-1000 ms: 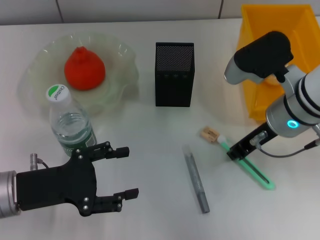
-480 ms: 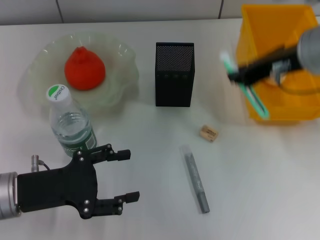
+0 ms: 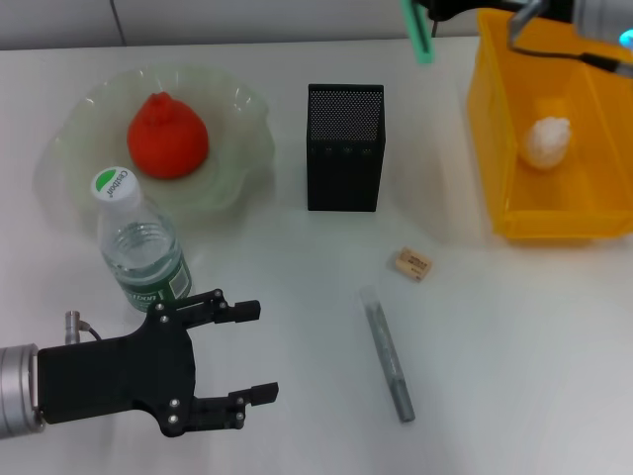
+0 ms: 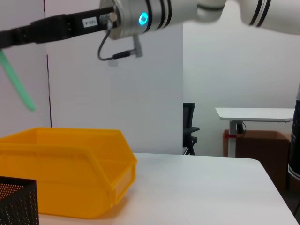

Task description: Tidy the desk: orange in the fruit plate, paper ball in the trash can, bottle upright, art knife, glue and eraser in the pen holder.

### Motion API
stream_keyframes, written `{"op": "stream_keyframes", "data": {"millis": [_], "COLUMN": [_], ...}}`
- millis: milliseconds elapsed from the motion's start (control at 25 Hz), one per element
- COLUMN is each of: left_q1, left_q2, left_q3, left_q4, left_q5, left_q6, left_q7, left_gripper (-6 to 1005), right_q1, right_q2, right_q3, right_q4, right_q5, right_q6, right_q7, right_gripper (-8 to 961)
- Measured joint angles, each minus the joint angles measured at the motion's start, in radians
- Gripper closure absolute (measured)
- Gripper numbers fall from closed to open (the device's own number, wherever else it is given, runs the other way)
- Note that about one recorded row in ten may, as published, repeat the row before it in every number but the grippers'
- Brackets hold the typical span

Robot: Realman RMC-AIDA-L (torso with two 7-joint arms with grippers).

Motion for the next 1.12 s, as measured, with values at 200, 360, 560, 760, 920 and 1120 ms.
{"op": "stream_keyframes", "data": {"millis": [200, 360, 560, 760, 920, 1120], "left_q1": [-0.006, -0.006, -0.008, -0.016, -0.023, -0.023], "left_q2": [0.001, 0.0, -0.001, -0.002, 0.0, -0.002], "left_q3": [0.0, 0.0, 0.0, 0.001, 0.003, 0.003], "left_q4": [-0.009, -0.01, -0.011, -0.017, -0.025, -0.025], "left_q5": [0.002, 0.003, 0.003, 0.003, 0.003, 0.003], "left_q6": [-0.001, -0.004, -0.004, -0.002, 0.003, 0.004], "left_q7": [0.0, 0.0, 0.0, 0.0, 0.0, 0.0], "left_gripper": [211, 211, 211, 211, 211, 211], "right_q1": [0.053, 0.122, 0.232, 0.292, 0.309, 0.29], "right_q2": [-0.002, -0.002, -0.001, 0.001, 0.002, -0.001], "right_q3": [-0.01, -0.008, -0.003, -0.002, -0.007, -0.012], "right_q4": [0.312, 0.553, 0.859, 1.016, 1.068, 1.06], "right_q5": [0.494, 0.722, 0.925, 0.988, 0.99, 0.985], "right_q6": [0.034, 0.007, -0.059, -0.091, -0.094, -0.127], "right_q7": [-0.511, -0.78, -1.004, -1.096, -1.105, -1.107], "right_gripper": [773, 771, 768, 766, 764, 734]}}
